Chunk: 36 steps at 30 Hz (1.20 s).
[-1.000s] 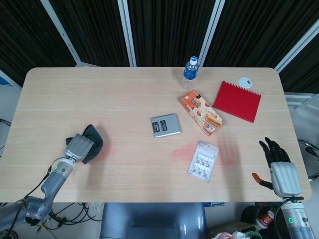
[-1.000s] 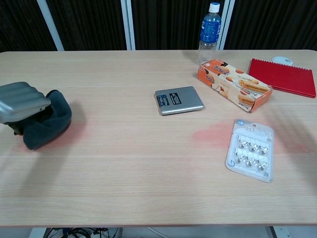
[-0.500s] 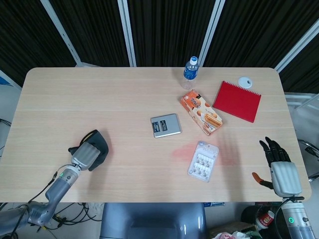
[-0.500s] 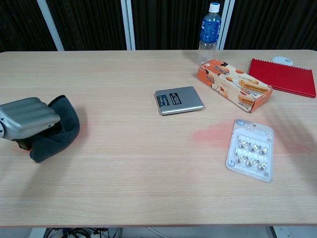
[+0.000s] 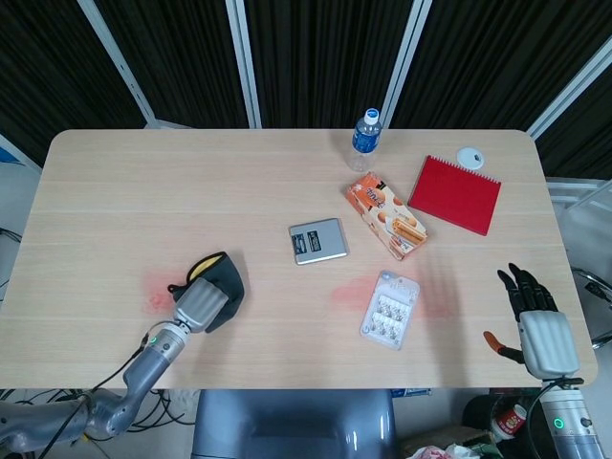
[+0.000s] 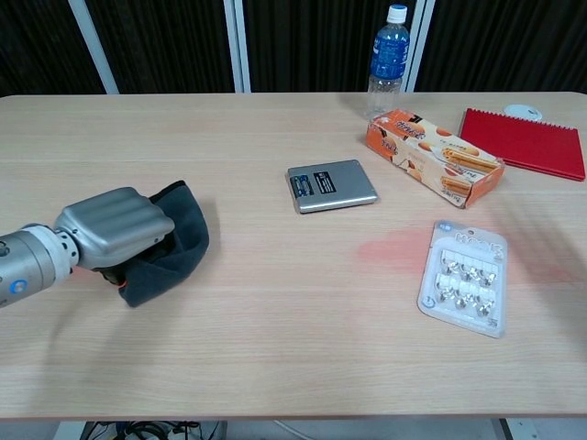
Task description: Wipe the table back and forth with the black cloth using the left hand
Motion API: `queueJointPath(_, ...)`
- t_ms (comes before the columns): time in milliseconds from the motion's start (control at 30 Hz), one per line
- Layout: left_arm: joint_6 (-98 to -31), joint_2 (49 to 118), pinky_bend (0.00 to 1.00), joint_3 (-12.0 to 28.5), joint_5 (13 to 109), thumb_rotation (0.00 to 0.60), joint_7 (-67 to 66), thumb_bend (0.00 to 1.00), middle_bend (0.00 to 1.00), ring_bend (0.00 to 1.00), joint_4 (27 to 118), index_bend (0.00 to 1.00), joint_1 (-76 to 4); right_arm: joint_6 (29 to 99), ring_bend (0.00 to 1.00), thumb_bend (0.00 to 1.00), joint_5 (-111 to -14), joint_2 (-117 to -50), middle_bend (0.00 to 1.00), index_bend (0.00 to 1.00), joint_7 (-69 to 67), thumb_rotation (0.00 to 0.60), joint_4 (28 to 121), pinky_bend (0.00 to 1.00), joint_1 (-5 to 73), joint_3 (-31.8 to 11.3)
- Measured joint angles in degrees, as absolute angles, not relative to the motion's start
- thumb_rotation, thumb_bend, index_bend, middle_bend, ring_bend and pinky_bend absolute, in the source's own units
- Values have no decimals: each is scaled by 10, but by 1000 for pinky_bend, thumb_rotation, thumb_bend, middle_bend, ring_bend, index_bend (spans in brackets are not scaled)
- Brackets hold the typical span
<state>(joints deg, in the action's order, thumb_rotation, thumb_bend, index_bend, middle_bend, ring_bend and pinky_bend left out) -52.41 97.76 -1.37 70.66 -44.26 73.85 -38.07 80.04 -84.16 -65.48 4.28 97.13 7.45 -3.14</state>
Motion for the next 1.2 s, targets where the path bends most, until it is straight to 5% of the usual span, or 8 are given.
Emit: queueJointPath(1200,-525,885,769,-22,678,600,-367,462,734,650,636,728,-333,799,0,122,-836,-658,0,0,52,600,973,136,75,-33)
